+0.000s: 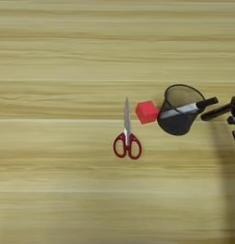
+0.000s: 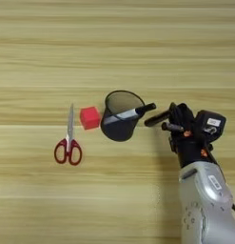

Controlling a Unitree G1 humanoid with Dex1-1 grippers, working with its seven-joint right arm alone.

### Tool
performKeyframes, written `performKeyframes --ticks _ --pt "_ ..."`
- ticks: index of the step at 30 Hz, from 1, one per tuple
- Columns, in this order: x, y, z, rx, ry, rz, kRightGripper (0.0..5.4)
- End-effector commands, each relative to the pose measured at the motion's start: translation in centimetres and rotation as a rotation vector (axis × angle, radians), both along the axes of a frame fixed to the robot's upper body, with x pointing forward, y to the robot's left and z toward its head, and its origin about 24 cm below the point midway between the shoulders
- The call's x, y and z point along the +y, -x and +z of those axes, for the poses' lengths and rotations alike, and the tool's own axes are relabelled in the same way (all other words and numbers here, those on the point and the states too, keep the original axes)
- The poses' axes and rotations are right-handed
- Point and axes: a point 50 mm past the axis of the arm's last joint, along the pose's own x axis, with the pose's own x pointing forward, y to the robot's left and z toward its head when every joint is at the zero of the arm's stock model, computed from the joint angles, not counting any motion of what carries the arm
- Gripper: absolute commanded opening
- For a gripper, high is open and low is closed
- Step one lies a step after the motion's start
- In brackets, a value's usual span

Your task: Move the objects on the table

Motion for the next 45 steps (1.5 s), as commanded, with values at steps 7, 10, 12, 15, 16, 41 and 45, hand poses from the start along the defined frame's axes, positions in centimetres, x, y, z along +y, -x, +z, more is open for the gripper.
performKeyframes --ticks 7,10,12,15,16,41,45 --pt "0.3 0.1 -1.0 0.044 0.026 0.007 0.77" --pt "0.3 0.1 -1.2 0.055 0.026 0.001 0.77" --pt "0.2 0.2 -1.3 0.060 0.027 0.000 0.77" --pt "0.4 0.3 -1.6 0.077 0.028 0.001 0.77" --pt "0.4 0.3 -1.8 0.083 0.026 0.000 0.77" --pt "1.8 0.7 -5.4 0.265 -0.047 0.021 0.03" --pt "1.8 0.7 -5.2 0.261 -0.048 0.021 0.03"
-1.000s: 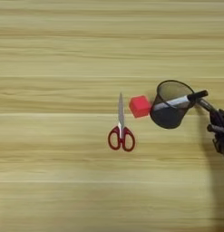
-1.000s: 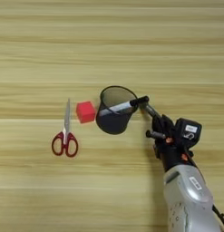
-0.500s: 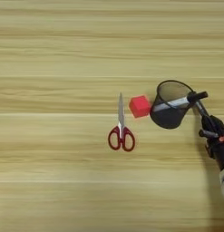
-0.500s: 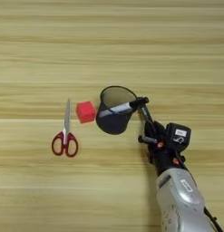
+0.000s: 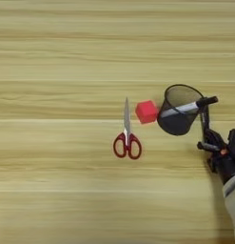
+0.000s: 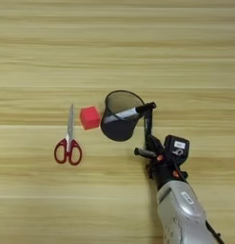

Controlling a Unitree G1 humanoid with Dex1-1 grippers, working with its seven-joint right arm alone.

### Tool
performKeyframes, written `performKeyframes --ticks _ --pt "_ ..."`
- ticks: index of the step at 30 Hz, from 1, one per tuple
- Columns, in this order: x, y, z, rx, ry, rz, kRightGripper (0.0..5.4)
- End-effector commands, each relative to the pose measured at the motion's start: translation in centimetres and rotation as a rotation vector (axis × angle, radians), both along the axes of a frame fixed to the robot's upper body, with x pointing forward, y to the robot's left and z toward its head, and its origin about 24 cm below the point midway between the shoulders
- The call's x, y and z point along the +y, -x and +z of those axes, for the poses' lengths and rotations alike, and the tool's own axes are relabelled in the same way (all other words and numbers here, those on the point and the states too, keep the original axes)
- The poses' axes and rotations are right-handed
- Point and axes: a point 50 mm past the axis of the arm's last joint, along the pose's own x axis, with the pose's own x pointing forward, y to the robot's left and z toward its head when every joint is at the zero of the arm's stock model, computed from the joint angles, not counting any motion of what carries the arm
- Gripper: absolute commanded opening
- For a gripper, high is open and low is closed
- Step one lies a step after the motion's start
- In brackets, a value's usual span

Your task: Move the objects on the table

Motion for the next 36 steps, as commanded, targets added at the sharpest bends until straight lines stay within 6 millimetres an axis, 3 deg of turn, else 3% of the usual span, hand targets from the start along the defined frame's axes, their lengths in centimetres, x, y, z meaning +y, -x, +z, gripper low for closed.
performKeyframes --ticks 1,8,23,26,36 --pt "-0.3 -0.3 0.6 -0.007 0.027 -0.004 0.03" --pt "-0.3 -0.4 0.8 -0.013 0.033 -0.005 0.03" --pt "-0.2 -0.6 1.1 -0.038 0.047 -0.007 2.14" --pt "-0.2 -0.6 1.2 -0.041 0.049 -0.007 2.77" --pt "-0.3 -0.7 1.9 -0.072 0.072 -0.009 3.81"
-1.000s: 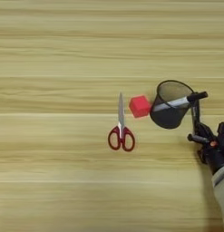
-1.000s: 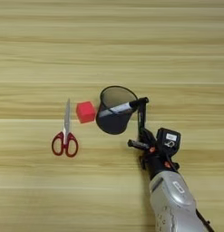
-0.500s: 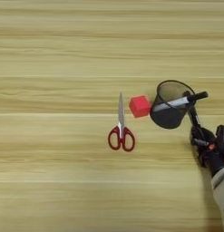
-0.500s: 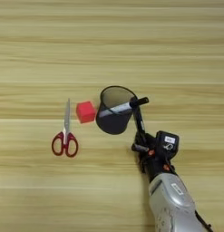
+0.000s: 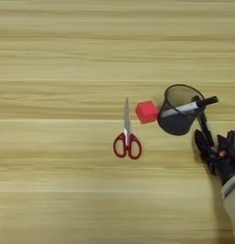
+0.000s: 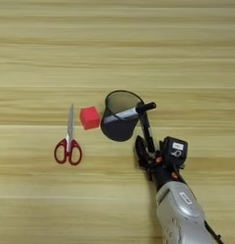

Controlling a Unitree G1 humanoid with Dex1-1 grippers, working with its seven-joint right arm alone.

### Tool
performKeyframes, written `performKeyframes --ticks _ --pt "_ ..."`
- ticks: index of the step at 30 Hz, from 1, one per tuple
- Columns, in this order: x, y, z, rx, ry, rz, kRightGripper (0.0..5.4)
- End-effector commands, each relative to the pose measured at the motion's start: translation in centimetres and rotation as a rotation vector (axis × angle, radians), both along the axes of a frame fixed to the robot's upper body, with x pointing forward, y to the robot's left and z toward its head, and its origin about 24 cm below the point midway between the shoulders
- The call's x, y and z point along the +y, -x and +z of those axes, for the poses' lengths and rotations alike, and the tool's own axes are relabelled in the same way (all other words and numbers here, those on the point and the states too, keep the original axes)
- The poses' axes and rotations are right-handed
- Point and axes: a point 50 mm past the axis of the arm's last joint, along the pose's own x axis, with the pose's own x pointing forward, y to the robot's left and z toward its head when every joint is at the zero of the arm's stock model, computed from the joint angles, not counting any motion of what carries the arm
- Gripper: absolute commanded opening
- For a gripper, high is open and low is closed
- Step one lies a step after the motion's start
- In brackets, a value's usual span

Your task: Move the objects on the table

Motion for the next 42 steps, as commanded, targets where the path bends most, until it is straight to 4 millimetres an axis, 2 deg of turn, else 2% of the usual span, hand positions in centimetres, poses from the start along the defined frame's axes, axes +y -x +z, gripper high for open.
performKeyframes --ticks 1,7,14,27,35,42 --pt "-0.4 -0.8 2.2 -0.097 0.057 -0.004 3.96" --pt "-0.5 -0.8 2.4 -0.104 0.062 -0.009 4.56" --pt "0.4 -0.5 3.8 -0.138 0.066 0.012 5.38" --pt "0.5 -0.3 4.9 -0.164 0.085 0.007 5.38" --pt "2.5 0.3 5.8 -0.151 0.064 0.103 5.38" --pt "3.3 0.7 6.5 -0.129 0.071 0.160 5.38"
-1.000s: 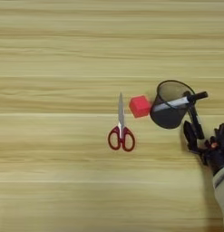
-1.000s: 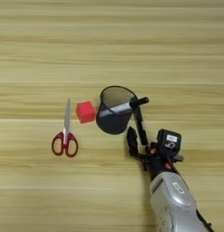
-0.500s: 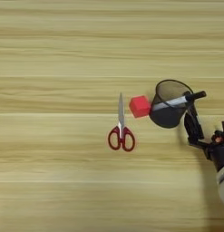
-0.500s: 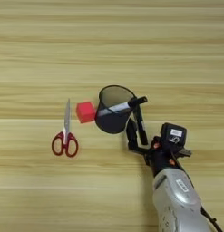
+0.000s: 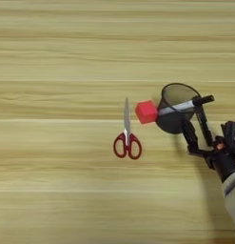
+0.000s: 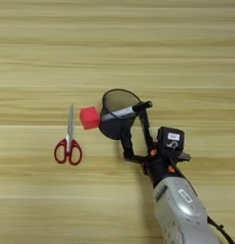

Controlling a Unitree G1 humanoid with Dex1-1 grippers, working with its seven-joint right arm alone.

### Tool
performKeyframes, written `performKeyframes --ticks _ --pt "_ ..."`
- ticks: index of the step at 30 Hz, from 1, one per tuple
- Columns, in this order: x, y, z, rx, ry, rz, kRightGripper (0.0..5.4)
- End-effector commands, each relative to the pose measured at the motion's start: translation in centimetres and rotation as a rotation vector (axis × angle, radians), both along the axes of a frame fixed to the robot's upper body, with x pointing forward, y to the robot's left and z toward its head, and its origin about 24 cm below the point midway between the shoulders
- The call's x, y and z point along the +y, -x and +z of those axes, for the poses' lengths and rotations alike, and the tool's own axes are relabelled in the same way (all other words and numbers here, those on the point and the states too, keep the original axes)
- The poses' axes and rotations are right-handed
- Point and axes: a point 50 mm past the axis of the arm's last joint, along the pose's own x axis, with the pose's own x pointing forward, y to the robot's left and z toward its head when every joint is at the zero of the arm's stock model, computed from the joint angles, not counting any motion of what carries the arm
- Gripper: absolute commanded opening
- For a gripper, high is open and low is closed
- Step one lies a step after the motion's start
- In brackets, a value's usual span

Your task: Move the objects on the table

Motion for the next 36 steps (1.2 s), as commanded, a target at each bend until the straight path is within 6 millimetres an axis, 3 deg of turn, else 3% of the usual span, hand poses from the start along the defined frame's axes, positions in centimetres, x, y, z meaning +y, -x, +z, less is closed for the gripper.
performKeyframes --ticks 1,13,36 --pt "0.6 -0.2 1.9 -0.068 0.036 0.059 5.38" --pt "1.2 -0.2 2.9 -0.109 0.017 0.119 5.38" --pt "-0.2 -1.0 4.9 -0.248 -0.033 0.065 5.38"
